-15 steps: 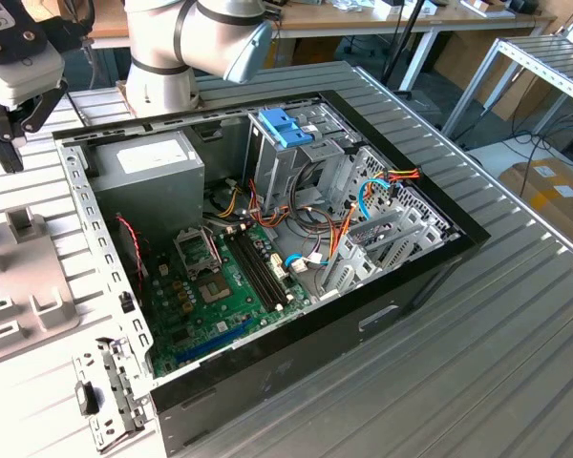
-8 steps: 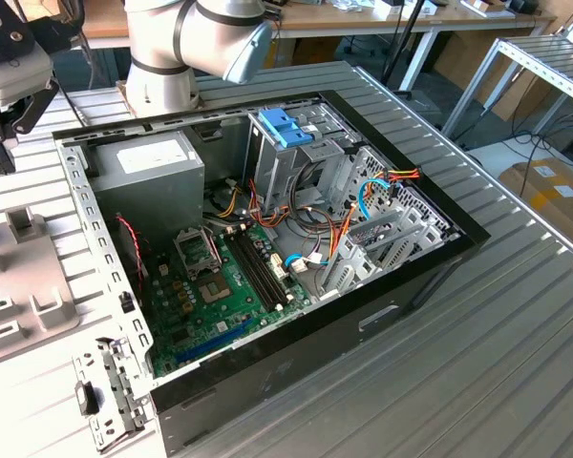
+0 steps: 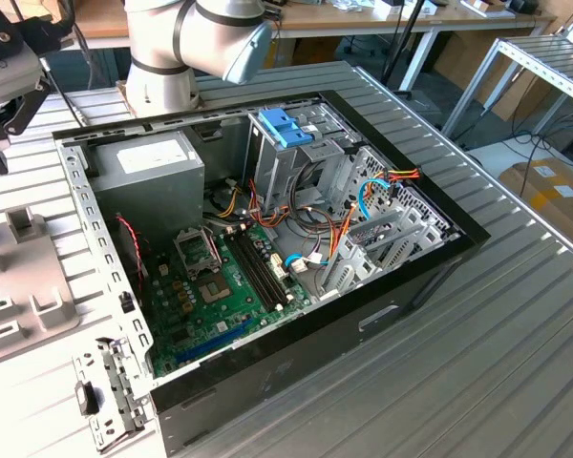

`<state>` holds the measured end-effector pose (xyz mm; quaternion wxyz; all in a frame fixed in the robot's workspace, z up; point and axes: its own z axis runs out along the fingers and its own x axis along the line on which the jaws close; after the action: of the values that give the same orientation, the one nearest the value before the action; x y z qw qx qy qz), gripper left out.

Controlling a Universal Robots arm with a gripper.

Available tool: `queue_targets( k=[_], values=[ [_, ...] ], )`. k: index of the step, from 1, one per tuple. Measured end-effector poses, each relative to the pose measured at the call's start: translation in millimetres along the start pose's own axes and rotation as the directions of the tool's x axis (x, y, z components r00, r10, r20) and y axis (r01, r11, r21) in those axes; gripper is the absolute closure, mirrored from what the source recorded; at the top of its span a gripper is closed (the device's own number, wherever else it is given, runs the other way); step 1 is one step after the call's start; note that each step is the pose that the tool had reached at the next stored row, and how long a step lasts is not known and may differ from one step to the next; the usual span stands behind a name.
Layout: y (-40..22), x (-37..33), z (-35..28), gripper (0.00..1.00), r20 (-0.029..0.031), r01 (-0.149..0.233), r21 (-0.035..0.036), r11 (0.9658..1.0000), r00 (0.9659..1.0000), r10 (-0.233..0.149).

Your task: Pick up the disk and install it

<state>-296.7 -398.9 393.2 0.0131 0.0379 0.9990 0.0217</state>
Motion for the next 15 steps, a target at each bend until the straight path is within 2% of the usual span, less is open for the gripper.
queue_targets(
  k=[15],
  values=[
    [-1.0,12.7,0.0,0.89,-0.0001,0.000,0.0000,1.0000,1.0000,0.000]
  ],
)
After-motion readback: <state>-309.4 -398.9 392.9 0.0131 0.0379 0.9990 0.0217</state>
